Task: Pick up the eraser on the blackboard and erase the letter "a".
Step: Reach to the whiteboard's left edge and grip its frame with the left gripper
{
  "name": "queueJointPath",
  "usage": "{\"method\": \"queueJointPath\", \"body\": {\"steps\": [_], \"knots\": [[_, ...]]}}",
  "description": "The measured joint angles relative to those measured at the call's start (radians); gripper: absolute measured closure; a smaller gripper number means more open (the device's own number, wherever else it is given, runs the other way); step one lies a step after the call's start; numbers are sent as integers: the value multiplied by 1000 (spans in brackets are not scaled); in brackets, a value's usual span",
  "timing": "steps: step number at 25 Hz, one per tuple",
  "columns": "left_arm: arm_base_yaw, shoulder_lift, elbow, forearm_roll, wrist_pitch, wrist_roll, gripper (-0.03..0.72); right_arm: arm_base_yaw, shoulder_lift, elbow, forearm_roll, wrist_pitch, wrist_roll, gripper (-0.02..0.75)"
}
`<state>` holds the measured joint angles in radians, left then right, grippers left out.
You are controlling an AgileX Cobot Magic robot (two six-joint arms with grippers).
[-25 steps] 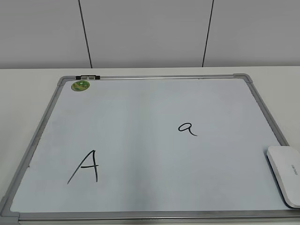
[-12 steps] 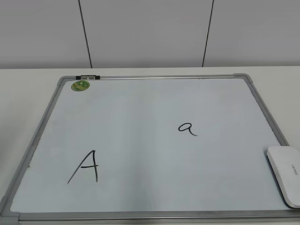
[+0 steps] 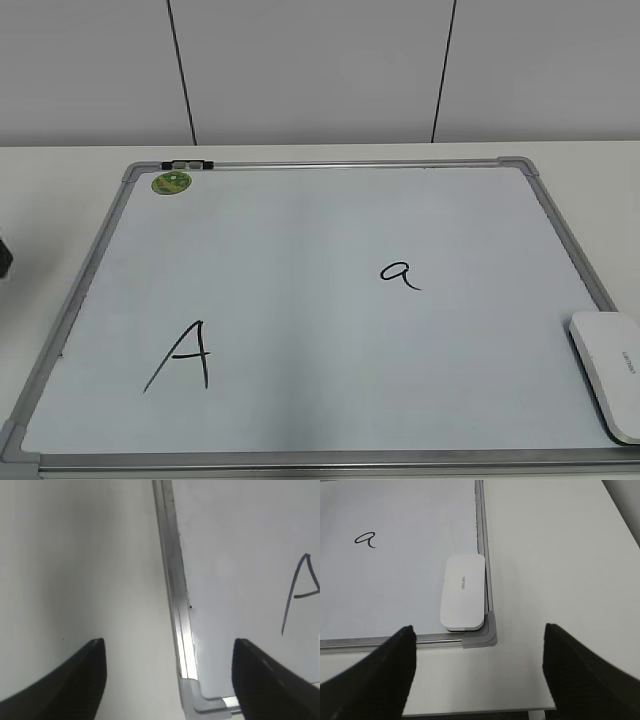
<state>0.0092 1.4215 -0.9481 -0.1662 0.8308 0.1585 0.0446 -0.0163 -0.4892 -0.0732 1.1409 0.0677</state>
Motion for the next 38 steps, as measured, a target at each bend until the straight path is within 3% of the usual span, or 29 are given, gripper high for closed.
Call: {"method": "queueJointPath", "body": {"steps": [12, 23, 29, 38], "knots": [[0, 369, -247, -104, 79, 117, 115, 0, 0, 0, 0, 0, 0, 151], [122, 582, -397, -301, 101, 213, 138, 0, 0, 0, 0, 0, 0, 151], [122, 638, -470, -315, 146, 216, 238, 0, 0, 0, 0, 0, 0, 151], [122, 667, -476, -315, 152, 218, 331, 0, 0, 0, 0, 0, 0, 152]]}}
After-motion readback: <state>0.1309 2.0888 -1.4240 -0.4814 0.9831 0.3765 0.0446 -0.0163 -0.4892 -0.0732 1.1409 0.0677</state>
